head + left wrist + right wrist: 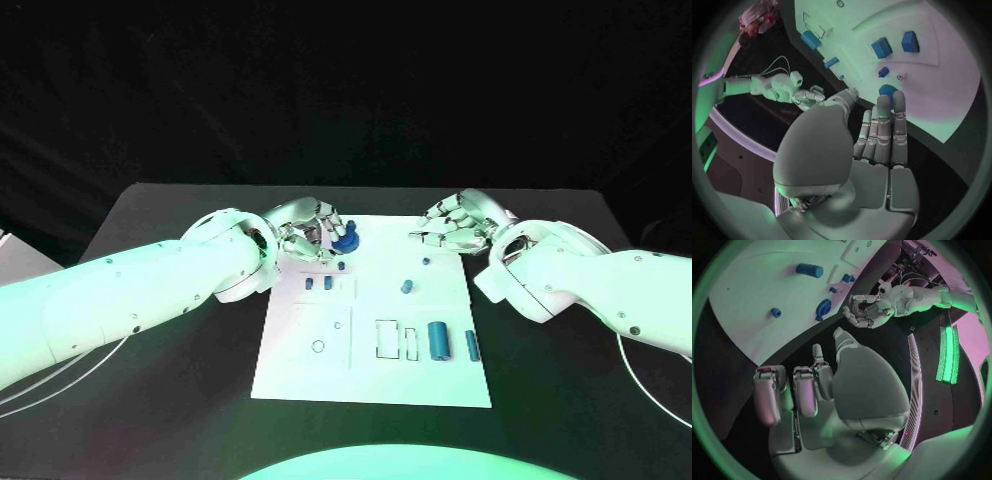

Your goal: Assemble the parts on the task board

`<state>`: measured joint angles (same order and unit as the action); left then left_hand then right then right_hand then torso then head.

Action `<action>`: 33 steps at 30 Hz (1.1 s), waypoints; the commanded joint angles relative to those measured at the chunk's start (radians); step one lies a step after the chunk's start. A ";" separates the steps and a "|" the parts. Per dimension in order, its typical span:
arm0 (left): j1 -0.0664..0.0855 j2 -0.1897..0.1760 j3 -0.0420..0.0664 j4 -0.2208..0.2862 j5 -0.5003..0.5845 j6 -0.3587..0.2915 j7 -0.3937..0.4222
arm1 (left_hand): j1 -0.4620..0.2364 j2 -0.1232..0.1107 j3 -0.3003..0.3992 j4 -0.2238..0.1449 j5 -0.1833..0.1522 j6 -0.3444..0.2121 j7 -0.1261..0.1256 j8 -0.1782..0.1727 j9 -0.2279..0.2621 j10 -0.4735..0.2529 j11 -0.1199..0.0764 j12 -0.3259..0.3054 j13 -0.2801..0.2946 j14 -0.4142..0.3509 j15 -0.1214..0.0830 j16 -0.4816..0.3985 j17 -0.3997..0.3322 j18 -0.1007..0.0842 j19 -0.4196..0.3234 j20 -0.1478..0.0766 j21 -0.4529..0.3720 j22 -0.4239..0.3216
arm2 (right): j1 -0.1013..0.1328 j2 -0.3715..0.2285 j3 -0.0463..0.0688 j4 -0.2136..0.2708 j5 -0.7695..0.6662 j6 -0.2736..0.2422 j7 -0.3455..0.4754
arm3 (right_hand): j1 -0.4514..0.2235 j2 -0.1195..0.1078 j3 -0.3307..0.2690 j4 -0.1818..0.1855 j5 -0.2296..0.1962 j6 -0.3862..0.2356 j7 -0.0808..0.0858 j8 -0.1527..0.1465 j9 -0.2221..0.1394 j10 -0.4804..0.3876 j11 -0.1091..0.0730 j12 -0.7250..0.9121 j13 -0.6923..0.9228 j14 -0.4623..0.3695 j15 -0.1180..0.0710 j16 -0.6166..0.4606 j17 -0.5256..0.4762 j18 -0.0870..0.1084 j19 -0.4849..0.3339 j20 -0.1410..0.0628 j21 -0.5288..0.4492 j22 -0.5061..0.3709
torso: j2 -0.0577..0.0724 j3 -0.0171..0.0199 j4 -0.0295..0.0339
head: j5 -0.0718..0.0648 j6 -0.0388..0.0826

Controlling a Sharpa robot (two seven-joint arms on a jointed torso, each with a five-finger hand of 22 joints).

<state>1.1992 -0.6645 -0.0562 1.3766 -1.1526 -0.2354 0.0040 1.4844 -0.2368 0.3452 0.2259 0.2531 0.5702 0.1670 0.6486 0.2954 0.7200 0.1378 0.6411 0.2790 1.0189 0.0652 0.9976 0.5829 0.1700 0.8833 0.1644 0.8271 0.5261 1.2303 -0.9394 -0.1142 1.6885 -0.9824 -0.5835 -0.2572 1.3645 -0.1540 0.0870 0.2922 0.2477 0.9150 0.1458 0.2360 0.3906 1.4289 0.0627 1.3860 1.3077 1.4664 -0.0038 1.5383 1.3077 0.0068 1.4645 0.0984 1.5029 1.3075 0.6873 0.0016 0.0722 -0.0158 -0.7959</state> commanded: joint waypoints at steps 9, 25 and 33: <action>-0.010 0.049 -0.007 -0.043 -0.267 0.083 -0.014 | -0.006 -0.016 0.018 0.018 -0.001 0.143 -0.002 -0.077 -0.078 0.070 -0.019 0.011 -0.069 0.099 -0.016 0.183 0.048 0.014 0.053 -0.014 0.097 0.060 | -0.001 0.001 0.000 0.004 -0.026 -0.002 0.022 | 0.002 0.000 0.007 -0.003 0.007 -0.009 -0.001 0.006 -0.001 -0.011 -0.001 -0.009 0.098 0.083 -0.007 -0.010 0.179 0.014 0.069 -0.005 -0.020 0.217 | 0.001 0.0017 0.0003 | -0.003 -0.001; -0.011 0.090 -0.008 -0.084 -0.317 0.133 -0.089 | 0.002 -0.015 0.038 0.020 0.000 0.186 -0.004 -0.102 -0.090 0.090 -0.023 0.013 -0.087 0.154 -0.020 0.264 0.127 0.014 0.058 -0.020 0.139 0.089 | -0.001 0.002 0.000 0.005 -0.029 -0.033 0.053 | 0.015 -0.013 0.041 -0.001 0.008 -0.026 -0.005 0.023 -0.002 -0.192 -0.007 -0.299 -0.159 0.003 -0.016 -0.210 -0.081 0.097 -0.090 -0.013 -0.461 -0.022 | 0.000 0.0004 0.0010 | -0.007 -0.001; -0.011 0.103 -0.009 -0.096 -0.317 0.146 -0.091 | 0.014 -0.010 0.062 0.013 -0.001 0.204 -0.007 -0.111 -0.094 0.100 -0.025 0.010 -0.096 0.165 -0.021 0.285 0.144 0.014 0.055 -0.022 0.157 0.101 | -0.001 0.005 0.000 0.002 -0.022 -0.046 0.077 | 0.016 -0.037 0.110 -0.002 0.009 -0.041 0.002 0.037 -0.003 -0.341 -0.002 -0.803 -0.620 -0.168 0.000 -0.855 -0.592 0.174 -0.244 0.003 -1.175 -0.508 | 0.000 0.0002 0.0015 | -0.006 -0.003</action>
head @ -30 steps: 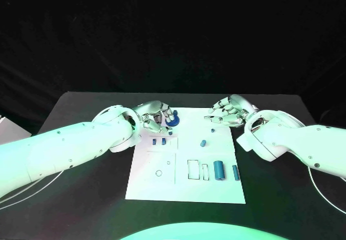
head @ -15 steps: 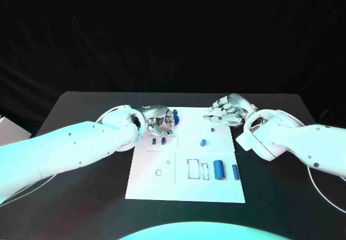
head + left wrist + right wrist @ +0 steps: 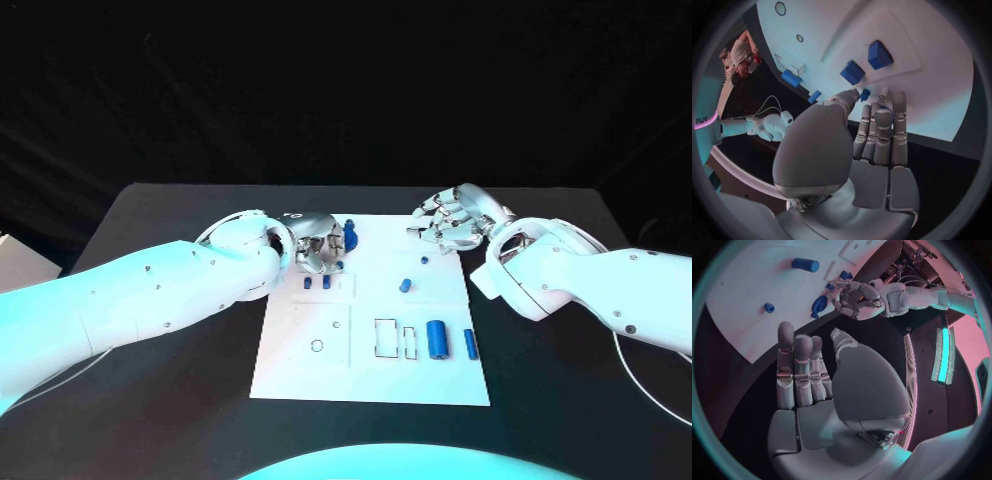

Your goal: Assemble the parts on the task board

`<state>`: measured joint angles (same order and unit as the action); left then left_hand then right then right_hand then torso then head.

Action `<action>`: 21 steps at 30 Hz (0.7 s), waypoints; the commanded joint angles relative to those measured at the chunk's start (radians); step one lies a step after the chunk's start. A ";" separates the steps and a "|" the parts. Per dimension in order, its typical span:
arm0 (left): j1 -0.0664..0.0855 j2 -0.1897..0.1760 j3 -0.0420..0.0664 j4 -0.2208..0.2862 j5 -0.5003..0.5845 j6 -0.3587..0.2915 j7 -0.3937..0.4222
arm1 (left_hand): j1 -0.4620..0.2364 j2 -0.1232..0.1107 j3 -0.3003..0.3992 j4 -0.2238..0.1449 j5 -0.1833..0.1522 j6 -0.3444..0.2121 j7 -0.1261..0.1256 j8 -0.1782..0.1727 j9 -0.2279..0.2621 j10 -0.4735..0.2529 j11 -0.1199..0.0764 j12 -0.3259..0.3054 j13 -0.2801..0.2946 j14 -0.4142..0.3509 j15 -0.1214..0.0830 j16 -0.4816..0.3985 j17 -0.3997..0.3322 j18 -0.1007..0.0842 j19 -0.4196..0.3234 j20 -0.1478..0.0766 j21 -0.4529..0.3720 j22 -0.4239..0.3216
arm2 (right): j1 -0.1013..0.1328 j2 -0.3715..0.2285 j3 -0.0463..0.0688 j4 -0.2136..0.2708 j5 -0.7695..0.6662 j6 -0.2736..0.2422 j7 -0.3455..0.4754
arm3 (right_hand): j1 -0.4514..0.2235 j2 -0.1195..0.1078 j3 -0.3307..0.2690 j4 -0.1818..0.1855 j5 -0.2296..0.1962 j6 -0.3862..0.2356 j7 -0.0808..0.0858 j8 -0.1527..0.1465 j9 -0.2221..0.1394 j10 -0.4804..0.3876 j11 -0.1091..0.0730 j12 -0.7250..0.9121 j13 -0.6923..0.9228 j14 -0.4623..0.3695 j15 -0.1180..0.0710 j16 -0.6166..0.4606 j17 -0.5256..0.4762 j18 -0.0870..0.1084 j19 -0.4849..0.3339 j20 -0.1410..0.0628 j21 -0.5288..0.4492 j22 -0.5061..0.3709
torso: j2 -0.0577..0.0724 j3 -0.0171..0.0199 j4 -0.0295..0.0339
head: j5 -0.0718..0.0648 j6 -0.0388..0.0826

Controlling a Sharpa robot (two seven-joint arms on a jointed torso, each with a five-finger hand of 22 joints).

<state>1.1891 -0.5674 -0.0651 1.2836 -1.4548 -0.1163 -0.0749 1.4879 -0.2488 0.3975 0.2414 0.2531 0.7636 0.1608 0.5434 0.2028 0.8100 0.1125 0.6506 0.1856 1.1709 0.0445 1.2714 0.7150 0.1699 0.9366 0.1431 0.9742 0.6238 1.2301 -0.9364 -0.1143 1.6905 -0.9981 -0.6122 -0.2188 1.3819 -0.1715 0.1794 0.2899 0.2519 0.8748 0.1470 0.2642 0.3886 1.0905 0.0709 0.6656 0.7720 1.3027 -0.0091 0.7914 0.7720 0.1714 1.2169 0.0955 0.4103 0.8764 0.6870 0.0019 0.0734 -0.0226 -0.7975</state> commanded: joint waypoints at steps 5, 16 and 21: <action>-0.001 0.016 0.000 -0.016 -0.014 0.034 -0.011 | 0.015 0.002 0.027 -0.008 -0.001 0.021 -0.002 -0.013 -0.004 0.017 0.000 -0.002 -0.009 0.018 -0.002 0.023 0.017 0.014 -0.001 -0.001 0.021 0.012 | -0.001 0.004 0.000 -0.002 0.008 -0.026 0.061 | -0.002 -0.023 0.074 0.002 0.008 -0.007 0.017 0.012 -0.004 0.002 0.013 -0.219 -0.235 -0.018 0.024 -0.277 -0.094 0.014 0.010 0.020 -0.204 -0.210 | 0.000 0.0000 -0.0006 | 0.001 -0.001; -0.001 0.033 0.000 -0.034 -0.011 0.044 -0.008 | 0.021 0.002 0.070 -0.026 -0.002 0.037 -0.002 -0.030 -0.010 0.039 -0.004 -0.009 -0.023 0.039 -0.005 0.053 0.046 0.014 -0.006 -0.004 0.050 0.033 | -0.001 0.007 0.000 -0.001 0.038 -0.031 0.096 | -0.006 -0.049 0.133 -0.002 0.011 -0.013 0.039 0.014 -0.014 0.020 0.039 -0.367 -0.440 -0.063 0.056 -0.487 -0.159 0.011 -0.014 0.058 -0.338 -0.390 | 0.000 0.0010 -0.0009 | 0.000 -0.003; -0.001 0.039 0.000 -0.039 -0.007 0.055 -0.006 | 0.019 0.002 0.089 -0.036 -0.004 0.049 -0.004 -0.034 -0.011 0.050 -0.006 -0.012 -0.029 0.046 -0.007 0.064 0.055 0.014 -0.010 -0.006 0.063 0.042 | -0.001 0.008 0.000 -0.002 0.044 -0.029 0.102 | -0.006 -0.050 0.138 -0.002 0.012 -0.016 0.042 0.014 -0.015 0.019 0.043 -0.378 -0.460 -0.064 0.059 -0.507 -0.166 0.012 -0.015 0.061 -0.345 -0.412 | 0.000 0.0011 -0.0011 | -0.001 -0.005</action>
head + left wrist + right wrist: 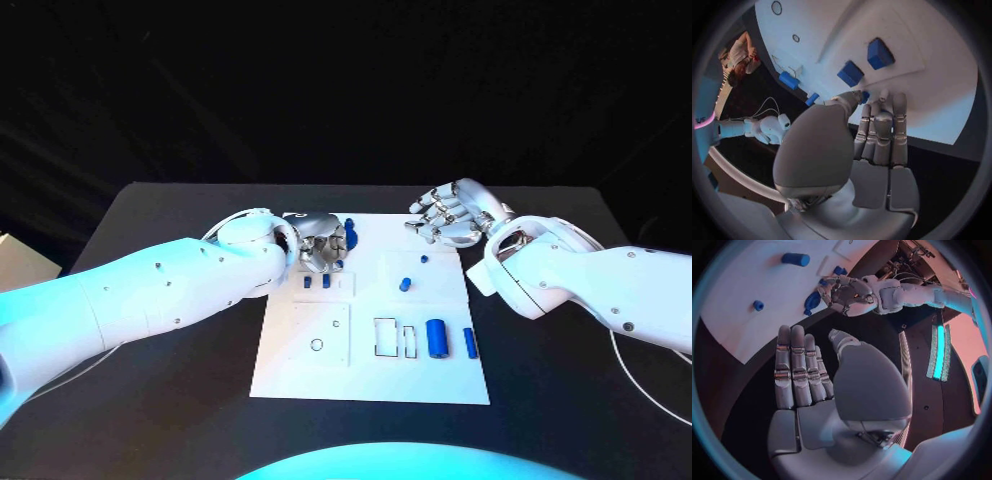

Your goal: Assemble the parts on the task board

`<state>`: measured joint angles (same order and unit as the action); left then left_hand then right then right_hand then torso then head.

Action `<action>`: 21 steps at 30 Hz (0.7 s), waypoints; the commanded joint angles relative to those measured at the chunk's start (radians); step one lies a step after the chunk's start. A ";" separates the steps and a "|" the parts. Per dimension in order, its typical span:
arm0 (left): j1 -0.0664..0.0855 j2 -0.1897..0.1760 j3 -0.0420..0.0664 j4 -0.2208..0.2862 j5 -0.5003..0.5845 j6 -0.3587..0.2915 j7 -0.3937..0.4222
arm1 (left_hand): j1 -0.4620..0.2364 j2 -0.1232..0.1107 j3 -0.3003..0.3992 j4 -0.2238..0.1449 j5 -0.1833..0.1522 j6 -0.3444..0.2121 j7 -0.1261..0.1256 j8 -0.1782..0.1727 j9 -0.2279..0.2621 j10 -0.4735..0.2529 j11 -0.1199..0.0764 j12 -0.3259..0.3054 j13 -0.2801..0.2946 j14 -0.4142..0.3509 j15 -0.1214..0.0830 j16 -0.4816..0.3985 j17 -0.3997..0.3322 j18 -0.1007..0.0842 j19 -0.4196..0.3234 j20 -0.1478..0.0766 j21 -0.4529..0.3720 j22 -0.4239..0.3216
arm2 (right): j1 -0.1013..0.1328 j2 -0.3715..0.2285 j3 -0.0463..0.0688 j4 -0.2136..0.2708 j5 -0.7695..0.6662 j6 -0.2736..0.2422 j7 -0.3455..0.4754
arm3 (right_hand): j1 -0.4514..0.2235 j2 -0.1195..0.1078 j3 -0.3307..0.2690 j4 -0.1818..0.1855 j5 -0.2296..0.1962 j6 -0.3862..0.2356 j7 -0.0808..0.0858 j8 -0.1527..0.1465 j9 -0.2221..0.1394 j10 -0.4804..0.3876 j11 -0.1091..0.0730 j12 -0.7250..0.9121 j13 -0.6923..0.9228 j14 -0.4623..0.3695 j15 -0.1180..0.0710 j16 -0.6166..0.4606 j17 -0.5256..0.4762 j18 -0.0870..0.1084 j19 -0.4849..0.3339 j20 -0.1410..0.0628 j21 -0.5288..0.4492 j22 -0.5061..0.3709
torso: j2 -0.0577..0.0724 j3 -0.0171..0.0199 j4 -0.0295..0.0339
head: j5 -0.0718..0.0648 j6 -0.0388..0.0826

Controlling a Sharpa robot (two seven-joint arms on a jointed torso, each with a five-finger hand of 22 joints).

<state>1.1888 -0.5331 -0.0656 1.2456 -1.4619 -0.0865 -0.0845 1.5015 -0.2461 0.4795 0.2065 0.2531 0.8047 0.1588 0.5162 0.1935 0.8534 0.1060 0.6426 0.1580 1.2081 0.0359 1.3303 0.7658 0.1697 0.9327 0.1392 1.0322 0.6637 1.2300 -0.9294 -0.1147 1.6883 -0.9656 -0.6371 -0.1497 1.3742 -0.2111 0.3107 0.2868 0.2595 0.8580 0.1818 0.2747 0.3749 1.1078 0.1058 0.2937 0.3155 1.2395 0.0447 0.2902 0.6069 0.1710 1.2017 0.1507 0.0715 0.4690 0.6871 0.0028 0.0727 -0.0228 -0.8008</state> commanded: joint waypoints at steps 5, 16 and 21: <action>-0.001 0.009 -0.001 -0.005 0.003 0.034 0.005 | 0.001 -0.001 0.018 -0.007 -0.005 0.015 -0.003 -0.011 -0.002 0.016 -0.002 -0.007 -0.006 0.018 0.000 0.016 0.018 0.014 -0.009 -0.003 0.015 0.010 | -0.001 0.002 0.000 0.000 0.013 0.000 0.034 | 0.002 -0.011 0.009 0.001 0.005 -0.001 0.008 0.003 -0.003 0.001 0.010 -0.012 -0.017 -0.002 0.008 -0.019 -0.006 0.012 -0.002 0.009 -0.008 -0.020 | 0.000 -0.0002 0.0000 | -0.002 -0.003; -0.001 0.012 -0.003 -0.011 0.005 0.056 0.002 | 0.000 0.011 0.067 -0.050 -0.008 0.058 -0.009 -0.018 0.003 0.062 -0.015 -0.016 -0.018 0.053 -0.011 0.052 0.063 0.015 -0.014 -0.009 0.053 0.036 | -0.001 0.003 0.000 -0.001 0.014 0.007 0.032 | 0.000 -0.012 0.010 0.001 0.005 -0.003 0.011 0.003 -0.004 -0.001 0.013 -0.018 -0.031 -0.005 0.011 -0.034 -0.011 0.012 -0.008 0.012 -0.009 -0.039 | 0.000 -0.0008 0.0011 | -0.005 -0.006; -0.001 0.014 -0.004 -0.013 0.005 0.061 0.001 | -0.007 0.021 0.089 -0.079 -0.010 0.089 -0.014 -0.022 0.012 0.098 -0.024 -0.026 -0.023 0.080 -0.020 0.071 0.100 0.011 0.000 -0.016 0.087 0.073 | -0.002 0.004 0.000 -0.002 0.015 0.010 0.031 | -0.002 -0.012 0.010 0.001 0.005 -0.004 0.011 0.003 -0.004 -0.001 0.014 -0.020 -0.036 -0.006 0.012 -0.040 -0.013 0.012 -0.011 0.013 -0.009 -0.047 | -0.001 -0.0012 0.0010 | -0.004 -0.007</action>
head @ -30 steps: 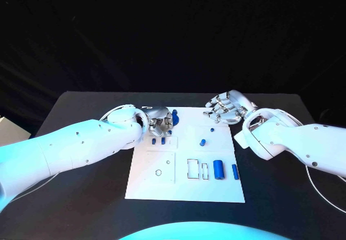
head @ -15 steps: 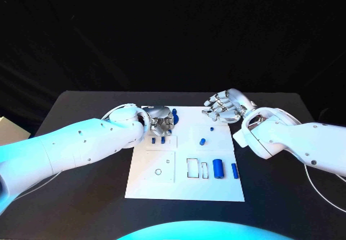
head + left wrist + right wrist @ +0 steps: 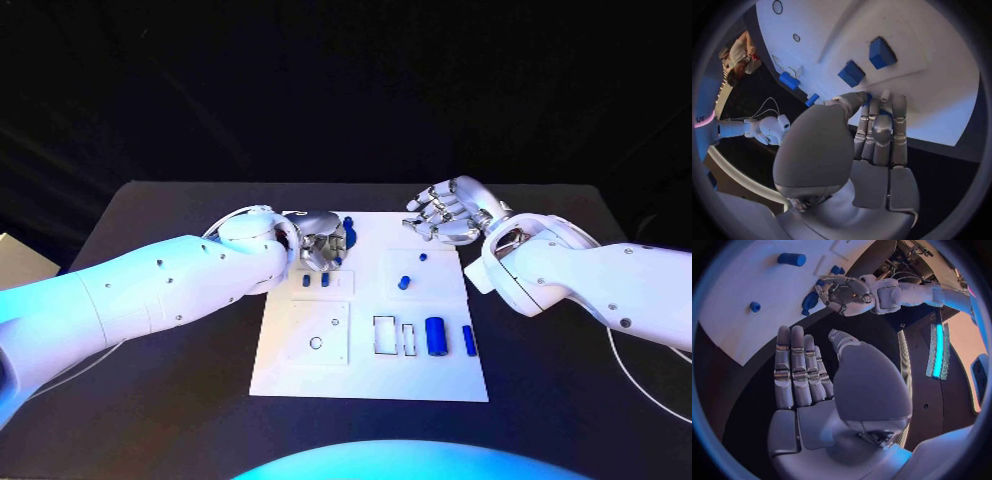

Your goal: Assemble the parts on the task board

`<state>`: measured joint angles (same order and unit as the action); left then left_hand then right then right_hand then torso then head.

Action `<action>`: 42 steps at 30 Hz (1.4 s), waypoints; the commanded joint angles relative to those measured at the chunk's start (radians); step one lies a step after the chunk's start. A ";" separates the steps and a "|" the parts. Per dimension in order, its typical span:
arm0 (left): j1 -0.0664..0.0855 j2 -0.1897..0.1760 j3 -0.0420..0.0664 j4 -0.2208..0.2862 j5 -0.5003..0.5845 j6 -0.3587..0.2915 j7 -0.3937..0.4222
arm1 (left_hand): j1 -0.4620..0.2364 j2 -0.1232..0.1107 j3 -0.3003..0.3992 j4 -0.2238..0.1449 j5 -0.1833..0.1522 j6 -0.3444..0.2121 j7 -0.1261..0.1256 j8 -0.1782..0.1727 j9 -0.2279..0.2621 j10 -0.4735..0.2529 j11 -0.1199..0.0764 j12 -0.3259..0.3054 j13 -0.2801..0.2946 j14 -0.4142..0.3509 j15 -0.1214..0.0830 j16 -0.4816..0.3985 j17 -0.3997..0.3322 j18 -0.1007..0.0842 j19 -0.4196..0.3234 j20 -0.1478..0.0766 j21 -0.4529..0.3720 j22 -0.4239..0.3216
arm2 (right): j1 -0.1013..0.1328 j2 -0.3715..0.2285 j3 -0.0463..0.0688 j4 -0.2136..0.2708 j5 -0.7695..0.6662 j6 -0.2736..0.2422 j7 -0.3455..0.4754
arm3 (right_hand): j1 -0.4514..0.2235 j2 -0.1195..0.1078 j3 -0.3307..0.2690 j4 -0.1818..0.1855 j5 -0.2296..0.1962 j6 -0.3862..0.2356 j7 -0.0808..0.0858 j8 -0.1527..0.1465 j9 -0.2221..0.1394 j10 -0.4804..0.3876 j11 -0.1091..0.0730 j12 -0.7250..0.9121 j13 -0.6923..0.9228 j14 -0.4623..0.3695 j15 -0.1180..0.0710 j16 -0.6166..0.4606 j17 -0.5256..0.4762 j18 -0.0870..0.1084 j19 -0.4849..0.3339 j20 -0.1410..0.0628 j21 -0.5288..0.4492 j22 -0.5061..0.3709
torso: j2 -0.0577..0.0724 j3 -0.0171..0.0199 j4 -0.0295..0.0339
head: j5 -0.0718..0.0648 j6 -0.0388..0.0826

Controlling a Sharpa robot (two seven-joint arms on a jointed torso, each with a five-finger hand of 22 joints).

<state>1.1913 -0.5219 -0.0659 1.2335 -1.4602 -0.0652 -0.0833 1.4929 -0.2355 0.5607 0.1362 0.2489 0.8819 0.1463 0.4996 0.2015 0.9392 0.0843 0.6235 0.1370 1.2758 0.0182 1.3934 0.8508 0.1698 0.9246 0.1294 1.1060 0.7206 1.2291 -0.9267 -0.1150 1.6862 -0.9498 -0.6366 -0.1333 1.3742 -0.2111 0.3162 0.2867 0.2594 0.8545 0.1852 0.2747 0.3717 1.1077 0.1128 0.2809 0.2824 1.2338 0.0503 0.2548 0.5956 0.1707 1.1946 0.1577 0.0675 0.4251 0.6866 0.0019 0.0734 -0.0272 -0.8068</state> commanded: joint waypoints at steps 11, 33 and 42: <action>-0.005 0.001 -0.004 -0.003 0.019 -0.020 0.021 | -0.022 0.024 0.039 -0.060 -0.005 0.059 -0.009 -0.027 0.021 0.080 -0.015 -0.046 -0.012 0.050 -0.015 0.026 0.053 0.002 0.040 -0.018 0.067 0.077 | -0.002 0.003 0.000 -0.001 0.001 0.014 0.011 | -0.004 -0.012 0.004 0.001 0.005 -0.001 0.009 0.004 -0.002 0.001 0.008 -0.009 -0.014 -0.006 0.010 -0.019 -0.006 0.012 -0.012 0.010 -0.005 -0.021 | 0.000 -0.0001 -0.0001 | 0.000 0.001; -0.009 -0.133 0.049 0.121 0.160 -0.050 0.017 | -0.060 0.022 0.040 -0.066 -0.006 0.079 -0.012 -0.042 0.032 0.103 -0.016 -0.079 -0.017 0.061 -0.015 0.028 0.057 0.000 0.046 -0.019 0.073 0.085 | -0.005 -0.003 0.000 -0.006 0.001 0.031 0.003 | -0.005 -0.013 0.002 0.000 0.005 -0.006 0.014 0.004 -0.004 -0.007 0.013 -0.017 -0.035 -0.017 0.016 -0.045 -0.015 0.012 -0.028 0.017 -0.005 -0.055 | -0.007 0.0027 0.0085 | -0.003 0.001; -0.009 -0.155 0.053 0.116 0.164 -0.033 0.009 | -0.061 0.022 0.040 -0.067 -0.006 0.080 -0.012 -0.042 0.033 0.104 -0.016 -0.080 -0.017 0.061 -0.015 0.028 0.057 0.000 0.047 -0.020 0.073 0.086 | -0.008 -0.004 0.000 -0.006 0.001 0.035 0.002 | -0.004 -0.013 0.001 0.000 0.005 -0.007 0.015 0.005 -0.004 -0.009 0.015 -0.019 -0.041 -0.021 0.018 -0.052 -0.017 0.012 -0.033 0.019 -0.005 -0.065 | -0.007 0.0026 0.0095 | -0.003 -0.001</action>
<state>1.1817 -0.6784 -0.0141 1.3498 -1.3157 -0.1148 -0.0702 1.4403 -0.2148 0.6014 0.0756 0.2438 0.9548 0.1339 0.4584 0.2346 1.0368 0.0681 0.5482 0.1211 1.3278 0.0020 1.4172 0.9066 0.1697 0.9652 0.1108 1.1723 0.8053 1.2217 -0.9303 -0.1152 1.6790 -0.9451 -0.6186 -0.1361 1.3702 -0.2150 0.3161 0.2867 0.2593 0.8480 0.1912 0.2746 0.3689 1.1005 0.1201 0.2656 0.2414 1.2181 0.0662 0.2082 0.5791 0.1704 1.1675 0.1773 0.0676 0.3601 0.6796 0.0040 0.0833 -0.0314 -0.8082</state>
